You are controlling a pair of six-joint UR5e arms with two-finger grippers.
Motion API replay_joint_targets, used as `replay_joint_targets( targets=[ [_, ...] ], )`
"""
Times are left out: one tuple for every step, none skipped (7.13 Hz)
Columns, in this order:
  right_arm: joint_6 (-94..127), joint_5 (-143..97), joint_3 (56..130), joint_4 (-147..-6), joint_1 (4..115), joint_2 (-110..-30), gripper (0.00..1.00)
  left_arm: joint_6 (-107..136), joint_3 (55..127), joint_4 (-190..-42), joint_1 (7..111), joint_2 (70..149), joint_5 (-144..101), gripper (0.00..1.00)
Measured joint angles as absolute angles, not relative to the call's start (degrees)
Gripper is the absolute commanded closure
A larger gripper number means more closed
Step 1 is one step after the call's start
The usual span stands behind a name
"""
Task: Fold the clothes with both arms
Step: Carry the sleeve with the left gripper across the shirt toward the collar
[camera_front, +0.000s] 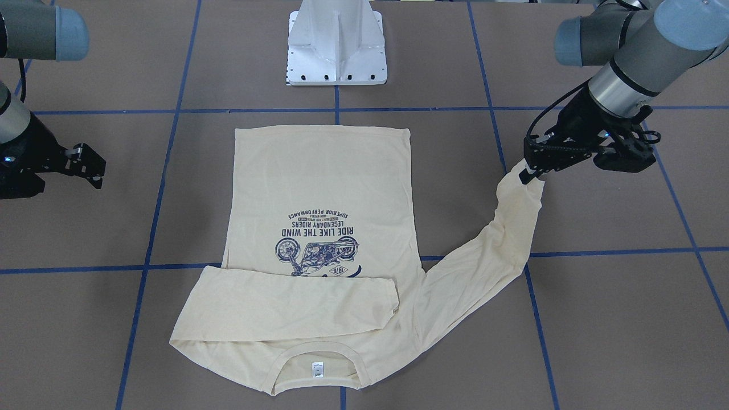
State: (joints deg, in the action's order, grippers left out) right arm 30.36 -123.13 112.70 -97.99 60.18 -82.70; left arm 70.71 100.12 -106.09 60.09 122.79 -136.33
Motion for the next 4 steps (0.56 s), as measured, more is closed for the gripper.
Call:
replay_joint_targets(
  targets=[
    [29.84, -123.22, 113.08, -97.94, 60.4, -83.68, 0.0, 75.26, 96.99, -106.22, 59.67, 128.75, -136.83, 1.0],
    [29.69, -123.5, 113.23, -97.92, 60.57, -84.16, 0.0, 79.37, 93.61, -106.93, 58.39, 134.1, -136.96, 1.0],
    [29.62, -123.84, 113.21, -97.91, 60.69, -84.41, 0.0, 83.37, 89.87, -109.1, 56.28, 138.72, -136.92, 1.0],
    [29.57, -124.01, 113.14, -97.91, 60.83, -84.5, 0.0, 86.89, 85.64, -112.71, 53.88, 142.4, -136.71, 1.0]
  ],
)
